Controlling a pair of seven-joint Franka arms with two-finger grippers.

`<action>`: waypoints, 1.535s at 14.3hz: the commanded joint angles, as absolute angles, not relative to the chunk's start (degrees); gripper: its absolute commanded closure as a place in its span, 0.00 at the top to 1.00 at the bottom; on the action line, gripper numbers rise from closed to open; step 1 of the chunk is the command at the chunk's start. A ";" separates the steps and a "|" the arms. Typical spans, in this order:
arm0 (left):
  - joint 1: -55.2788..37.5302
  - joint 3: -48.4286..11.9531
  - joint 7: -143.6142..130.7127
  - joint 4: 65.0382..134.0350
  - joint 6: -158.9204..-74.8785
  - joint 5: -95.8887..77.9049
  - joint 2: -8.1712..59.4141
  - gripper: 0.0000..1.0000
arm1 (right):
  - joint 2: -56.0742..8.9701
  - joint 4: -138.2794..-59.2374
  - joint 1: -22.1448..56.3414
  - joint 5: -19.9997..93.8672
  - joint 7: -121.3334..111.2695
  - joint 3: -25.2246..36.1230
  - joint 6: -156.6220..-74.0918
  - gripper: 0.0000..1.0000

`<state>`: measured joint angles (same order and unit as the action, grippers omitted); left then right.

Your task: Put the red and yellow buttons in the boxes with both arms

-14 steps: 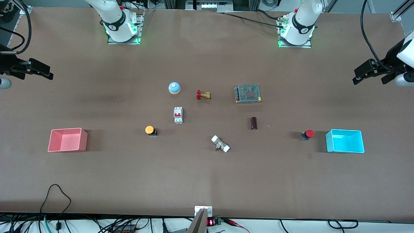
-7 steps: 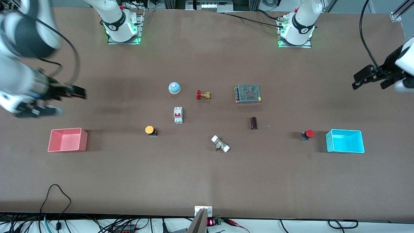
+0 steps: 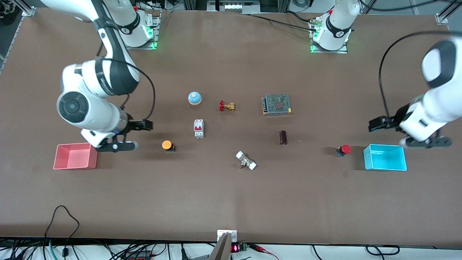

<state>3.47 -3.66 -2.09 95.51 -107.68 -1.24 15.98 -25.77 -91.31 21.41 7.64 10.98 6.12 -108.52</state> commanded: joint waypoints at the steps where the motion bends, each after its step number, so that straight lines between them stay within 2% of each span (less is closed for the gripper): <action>1: 3.08 -3.78 -2.64 94.75 -111.00 -1.14 21.25 1.00 | -30.48 -90.09 23.72 9.41 12.57 6.59 -112.93 1.00; 9: 1.58 -3.87 -4.92 96.68 -120.14 -1.23 31.63 1.00 | -37.52 -90.09 25.57 9.31 14.41 6.59 -119.26 1.00; 14: 1.41 -3.60 -4.75 96.68 -120.94 -1.05 34.36 1.00 | -41.30 -90.09 27.24 9.32 17.67 6.59 -125.06 1.00; 19: 1.32 -3.60 -5.01 96.68 -120.94 -0.97 35.16 0.74 | -42.10 -89.91 27.07 9.75 17.75 6.59 -125.16 0.99; 22: 1.32 -3.43 -4.92 96.68 -120.85 -0.97 35.07 0.55 | -42.28 -89.91 26.98 9.67 19.07 6.68 -125.16 0.94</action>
